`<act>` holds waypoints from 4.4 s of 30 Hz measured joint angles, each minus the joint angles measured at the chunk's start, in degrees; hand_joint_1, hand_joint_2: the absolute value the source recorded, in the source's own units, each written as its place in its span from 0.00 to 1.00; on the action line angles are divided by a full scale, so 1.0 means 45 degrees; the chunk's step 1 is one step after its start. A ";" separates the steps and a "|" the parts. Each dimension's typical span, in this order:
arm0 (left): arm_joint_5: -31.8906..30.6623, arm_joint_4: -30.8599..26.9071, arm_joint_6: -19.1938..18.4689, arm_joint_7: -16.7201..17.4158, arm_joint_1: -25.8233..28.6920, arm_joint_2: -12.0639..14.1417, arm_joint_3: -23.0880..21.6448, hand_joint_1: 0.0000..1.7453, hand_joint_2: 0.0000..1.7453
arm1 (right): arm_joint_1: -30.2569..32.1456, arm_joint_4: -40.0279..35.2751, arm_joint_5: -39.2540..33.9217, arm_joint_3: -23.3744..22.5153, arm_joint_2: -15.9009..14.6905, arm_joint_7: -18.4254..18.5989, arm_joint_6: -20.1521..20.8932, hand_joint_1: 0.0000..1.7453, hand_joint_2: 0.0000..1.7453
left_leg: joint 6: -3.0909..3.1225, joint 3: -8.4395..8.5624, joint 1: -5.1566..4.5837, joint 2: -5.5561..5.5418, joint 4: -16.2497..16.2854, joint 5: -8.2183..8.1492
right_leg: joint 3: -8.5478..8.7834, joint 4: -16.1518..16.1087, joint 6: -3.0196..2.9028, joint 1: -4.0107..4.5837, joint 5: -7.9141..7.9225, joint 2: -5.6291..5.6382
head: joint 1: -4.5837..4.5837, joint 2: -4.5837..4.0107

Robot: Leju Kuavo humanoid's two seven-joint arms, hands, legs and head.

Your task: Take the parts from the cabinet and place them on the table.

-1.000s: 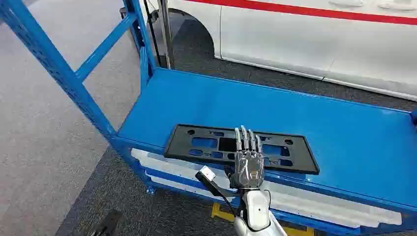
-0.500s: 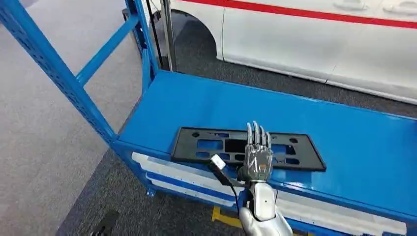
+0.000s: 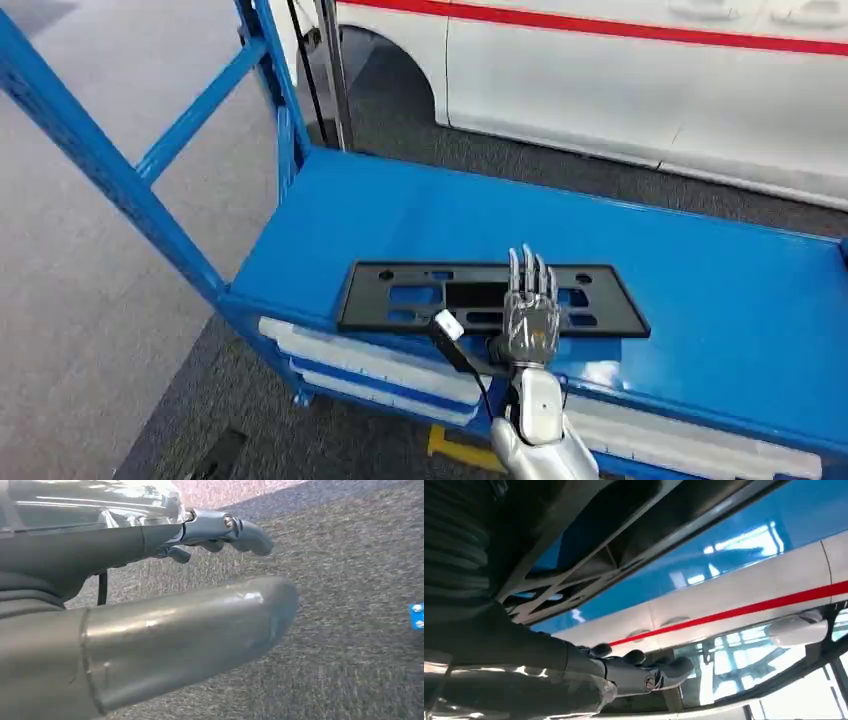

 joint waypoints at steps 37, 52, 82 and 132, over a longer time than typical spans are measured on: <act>0.0015 0.0005 0.0141 -0.0219 0.0329 0.0024 0.0005 0.00 0.00 | -0.0290 0.1248 -0.0476 -0.1108 -0.1146 -0.0204 0.0666 1.00 1.00 | 0.0422 0.0266 0.0169 0.0082 -0.0254 0.0053 | -0.1178 0.2458 0.0547 -0.0152 -0.1382 -0.0010 | 0.0010 0.0000; 0.0024 0.0005 0.0146 -0.0262 0.0375 -0.0083 0.0005 0.00 0.00 | -0.0340 0.1452 -0.0505 -0.1234 -0.1268 -0.0481 0.0656 1.00 1.00 | -0.0082 -0.0482 0.0091 0.0029 0.1519 -0.1134 | 0.0347 -0.0643 -0.0217 -0.0094 0.0347 -0.0132 | 0.0000 0.0000; 0.0971 0.0019 0.0476 -0.1074 0.1020 -0.0641 0.1860 0.00 0.00 | 0.6909 -1.4985 -1.8355 0.0447 -0.0316 -0.9064 0.6368 1.00 1.00 | -0.0145 -0.0203 0.0121 0.0013 0.1156 -0.1116 | 0.0318 -0.0257 -0.0179 -0.0115 -0.0043 -0.0039 | 0.0000 0.0000; 0.0792 0.0019 0.0539 -0.0651 0.1059 -0.1044 0.3123 0.00 0.00 | 0.9392 -1.2998 -1.7889 -0.0680 -0.0092 -0.9646 0.6995 1.00 1.00 | 0.0511 0.0648 0.0063 0.0282 -0.0422 -0.0135 | -0.1591 0.3592 0.0687 -0.0314 -0.1783 -0.0091 | 0.0029 0.0000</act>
